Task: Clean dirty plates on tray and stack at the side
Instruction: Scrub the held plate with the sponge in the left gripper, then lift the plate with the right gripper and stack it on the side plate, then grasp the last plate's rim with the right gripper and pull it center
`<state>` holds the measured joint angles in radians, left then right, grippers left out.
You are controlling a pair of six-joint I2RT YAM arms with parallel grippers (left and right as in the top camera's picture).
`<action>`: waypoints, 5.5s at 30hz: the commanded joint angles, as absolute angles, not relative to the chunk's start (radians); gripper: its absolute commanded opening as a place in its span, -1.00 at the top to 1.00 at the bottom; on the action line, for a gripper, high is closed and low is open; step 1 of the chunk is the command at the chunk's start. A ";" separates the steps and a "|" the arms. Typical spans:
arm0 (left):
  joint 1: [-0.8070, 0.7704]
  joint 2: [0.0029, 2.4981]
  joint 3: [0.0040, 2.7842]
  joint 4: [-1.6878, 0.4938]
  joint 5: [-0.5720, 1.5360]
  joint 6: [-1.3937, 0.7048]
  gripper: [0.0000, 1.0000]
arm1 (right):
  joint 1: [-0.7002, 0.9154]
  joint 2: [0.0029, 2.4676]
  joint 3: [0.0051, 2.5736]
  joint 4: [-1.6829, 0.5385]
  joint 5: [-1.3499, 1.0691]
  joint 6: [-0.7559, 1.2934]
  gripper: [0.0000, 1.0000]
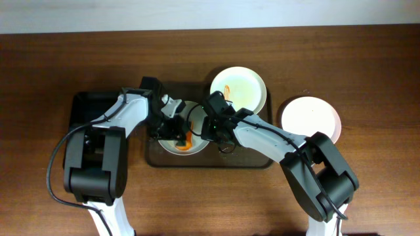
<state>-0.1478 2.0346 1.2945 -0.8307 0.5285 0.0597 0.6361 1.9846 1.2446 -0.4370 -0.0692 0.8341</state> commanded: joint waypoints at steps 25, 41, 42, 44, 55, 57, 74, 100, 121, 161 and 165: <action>-0.123 2.053 1.297 -0.772 0.560 0.139 1.00 | 0.641 2.009 1.248 -0.446 -0.073 0.824 0.92; -0.150 2.053 1.570 -1.175 0.182 -0.072 1.00 | 0.641 2.009 1.248 -0.447 -0.073 0.824 0.92; -0.156 2.053 1.570 -1.179 0.209 -0.045 1.00 | 0.641 2.009 1.248 -0.447 -0.073 0.824 0.92; -0.167 2.053 1.560 -1.159 0.221 -0.033 1.00 | 0.641 2.009 1.248 -0.447 -0.076 0.823 0.92; -0.172 2.054 1.336 -0.999 0.231 -0.100 1.00 | 0.641 2.009 1.248 -0.445 -0.076 0.820 0.92; -0.172 2.054 1.336 -1.028 0.463 0.049 1.00 | 0.641 2.009 1.248 -0.446 -0.076 0.820 0.91; -0.172 2.053 1.777 -1.191 0.101 -0.177 1.00 | 0.641 2.009 1.248 -0.446 -0.079 0.820 0.91; -0.168 2.061 1.981 -1.299 0.068 -0.112 1.00 | 0.578 1.622 1.250 -0.839 0.280 0.550 0.92; -0.168 2.061 1.981 -1.299 0.067 -0.111 1.00 | 1.034 1.622 1.250 -0.853 1.097 0.601 0.92; -0.169 2.061 1.981 -1.296 0.067 -0.111 1.00 | 0.224 1.916 1.297 -0.577 -0.039 0.576 0.09; -0.169 2.061 1.981 -1.296 0.067 -0.111 1.00 | 0.224 2.000 1.297 -0.561 -0.045 0.582 0.55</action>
<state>-0.1734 2.0583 1.9720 -1.2957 0.0704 -0.1242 0.2192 1.9789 1.2865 -0.5587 -0.0666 0.5640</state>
